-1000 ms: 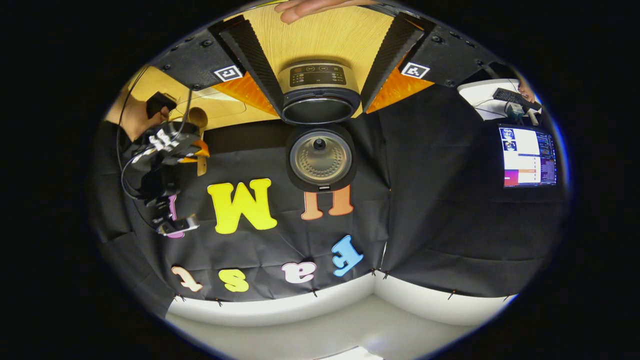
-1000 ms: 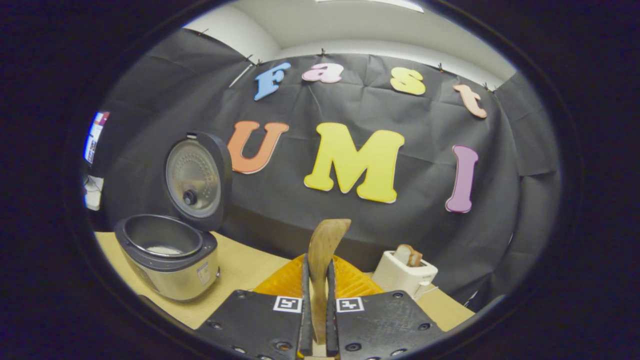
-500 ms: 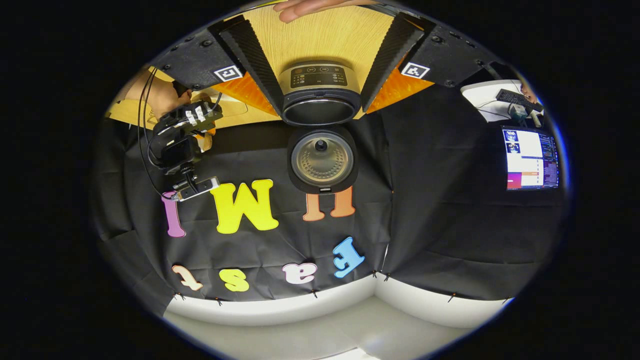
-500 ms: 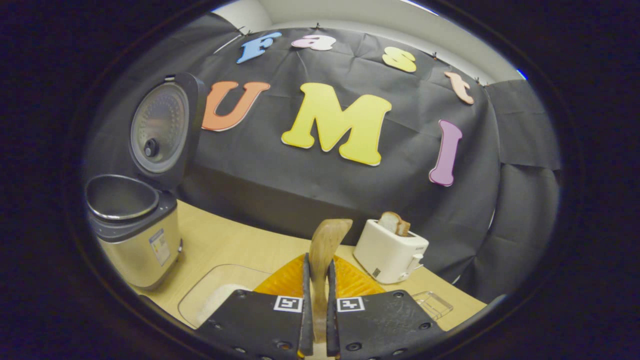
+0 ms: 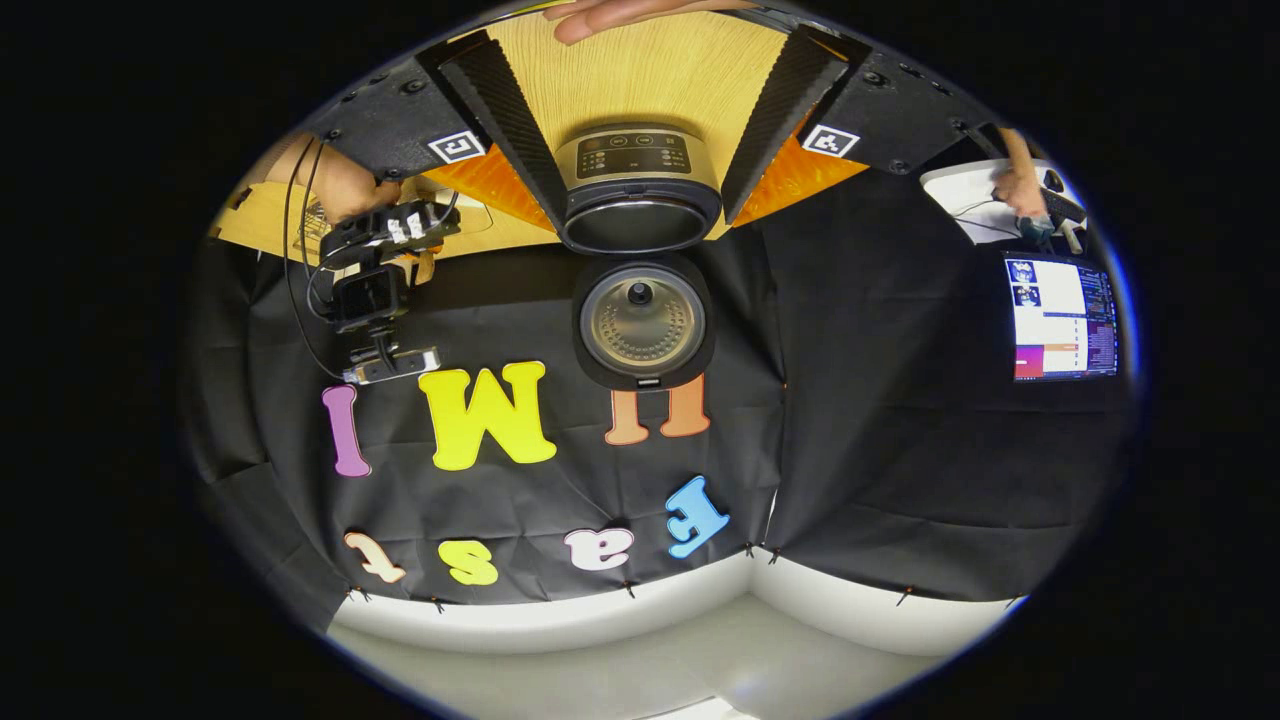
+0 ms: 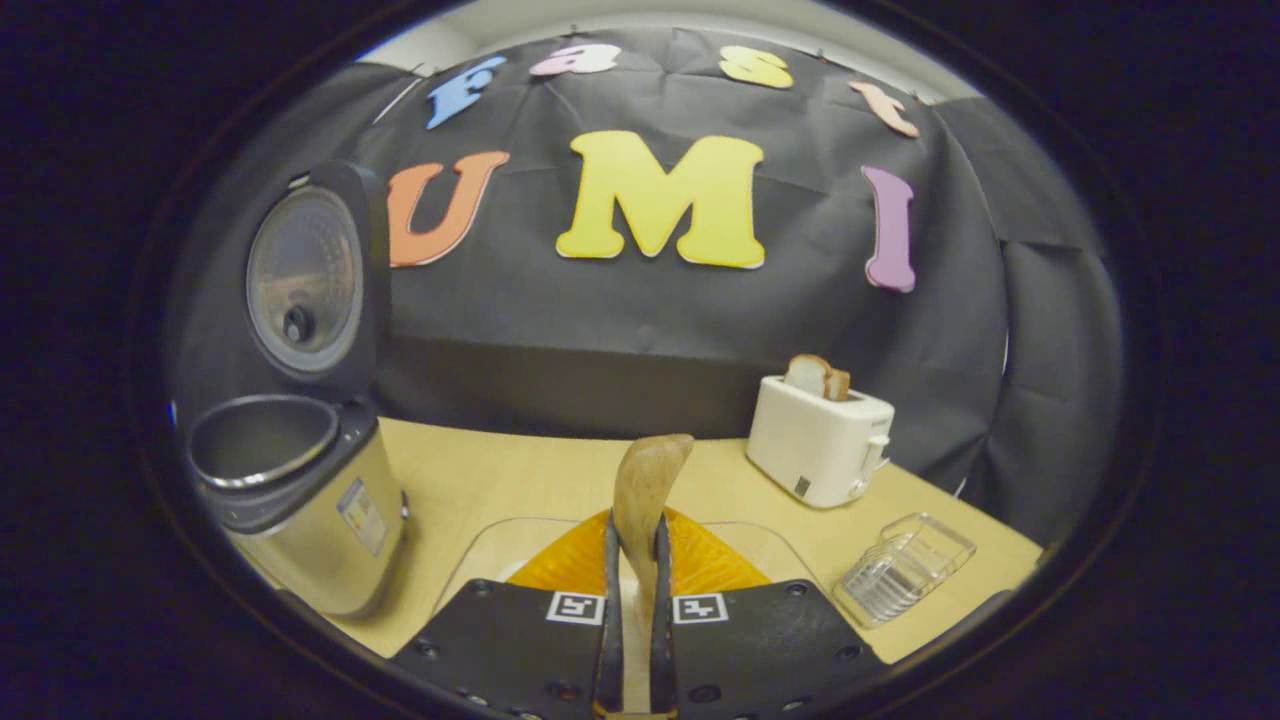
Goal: Close the left gripper, press the button to open the rice cooker; take a wooden spoon from the chopstick holder with the right hand, scoop a spoonful of rice and pour it into the rice cooker, then put the wooden spoon back into the chopstick holder.
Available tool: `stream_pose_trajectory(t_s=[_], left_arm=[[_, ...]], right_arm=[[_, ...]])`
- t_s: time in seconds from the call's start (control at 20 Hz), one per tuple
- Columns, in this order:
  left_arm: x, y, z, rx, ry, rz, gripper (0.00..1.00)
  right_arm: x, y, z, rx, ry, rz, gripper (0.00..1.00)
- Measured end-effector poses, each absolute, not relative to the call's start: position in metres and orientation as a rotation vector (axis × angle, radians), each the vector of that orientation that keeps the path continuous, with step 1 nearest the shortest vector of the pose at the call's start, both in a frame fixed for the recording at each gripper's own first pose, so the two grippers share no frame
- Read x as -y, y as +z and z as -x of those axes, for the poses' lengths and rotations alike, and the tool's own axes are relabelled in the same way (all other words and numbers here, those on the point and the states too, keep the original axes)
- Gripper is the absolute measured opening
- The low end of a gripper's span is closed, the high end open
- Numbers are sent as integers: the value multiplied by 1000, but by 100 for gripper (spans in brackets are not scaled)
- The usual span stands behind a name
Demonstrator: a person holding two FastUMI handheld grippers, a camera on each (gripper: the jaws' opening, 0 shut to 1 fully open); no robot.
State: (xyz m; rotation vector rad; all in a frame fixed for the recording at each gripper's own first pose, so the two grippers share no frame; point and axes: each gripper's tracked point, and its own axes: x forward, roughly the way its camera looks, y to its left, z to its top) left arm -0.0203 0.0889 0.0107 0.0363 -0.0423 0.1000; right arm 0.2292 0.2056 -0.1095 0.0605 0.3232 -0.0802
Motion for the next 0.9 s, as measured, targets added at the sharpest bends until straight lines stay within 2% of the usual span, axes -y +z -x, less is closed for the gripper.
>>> stream_pose_trajectory(t_s=[0.2,0.35,0.55,0.6,0.65,0.9], left_arm=[[-93,7,20,25,102,-6,99],[-95,7,20,23,106,-1,99],[-86,7,20,24,89,-26,99],[-82,7,20,27,86,-37,95],[-79,8,20,31,81,-51,99],[-63,11,21,48,49,-97,99]], right_arm=[[-178,-109,-218,-395,-112,-328,10],[-157,-113,-206,-424,-109,-434,11],[-146,-119,-181,-477,-59,-497,11],[-146,-119,-178,-482,-49,-494,11],[-148,-119,-177,-483,-41,-489,11],[-148,-124,-176,-493,30,-539,11]])
